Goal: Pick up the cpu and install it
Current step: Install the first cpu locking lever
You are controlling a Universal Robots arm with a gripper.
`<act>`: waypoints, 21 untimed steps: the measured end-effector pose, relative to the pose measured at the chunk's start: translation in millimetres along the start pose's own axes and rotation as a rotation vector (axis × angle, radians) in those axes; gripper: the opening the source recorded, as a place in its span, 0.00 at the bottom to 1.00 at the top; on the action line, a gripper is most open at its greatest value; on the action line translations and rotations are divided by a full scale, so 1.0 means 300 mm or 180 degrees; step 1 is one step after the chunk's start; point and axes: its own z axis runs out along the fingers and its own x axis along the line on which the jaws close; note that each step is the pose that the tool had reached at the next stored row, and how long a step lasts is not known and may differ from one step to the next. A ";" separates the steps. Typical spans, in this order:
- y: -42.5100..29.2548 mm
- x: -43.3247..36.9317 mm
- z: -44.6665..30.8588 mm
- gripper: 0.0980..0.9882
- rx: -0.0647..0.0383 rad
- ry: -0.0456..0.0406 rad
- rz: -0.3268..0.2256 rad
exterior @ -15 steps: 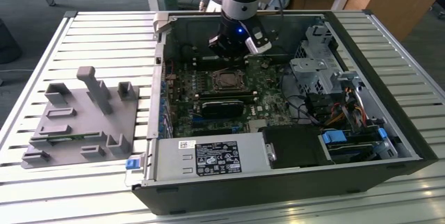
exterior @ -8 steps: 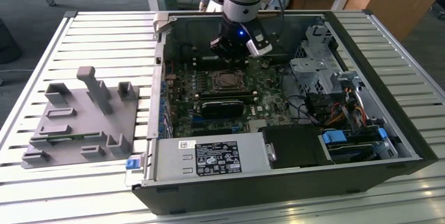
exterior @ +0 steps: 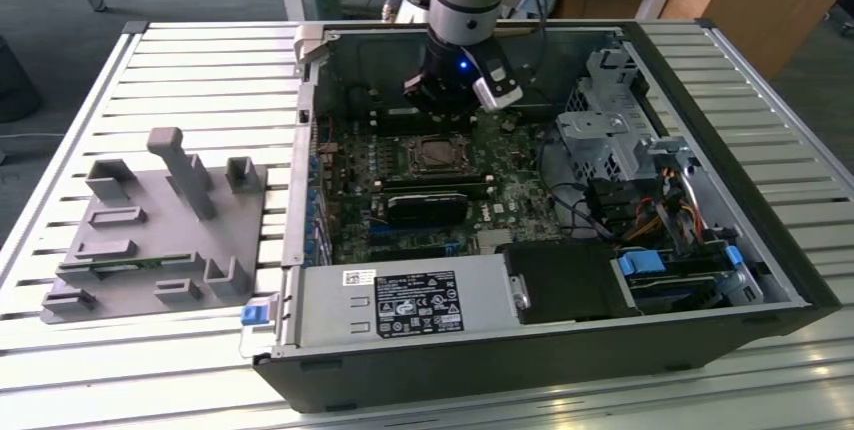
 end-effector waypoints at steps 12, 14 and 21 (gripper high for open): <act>0.007 -0.001 0.011 0.01 0.0056 0.0001 0.0001; 0.008 -0.001 0.012 0.01 0.0058 0.0001 0.0000; 0.010 -0.001 0.004 0.01 0.0059 0.0001 0.0001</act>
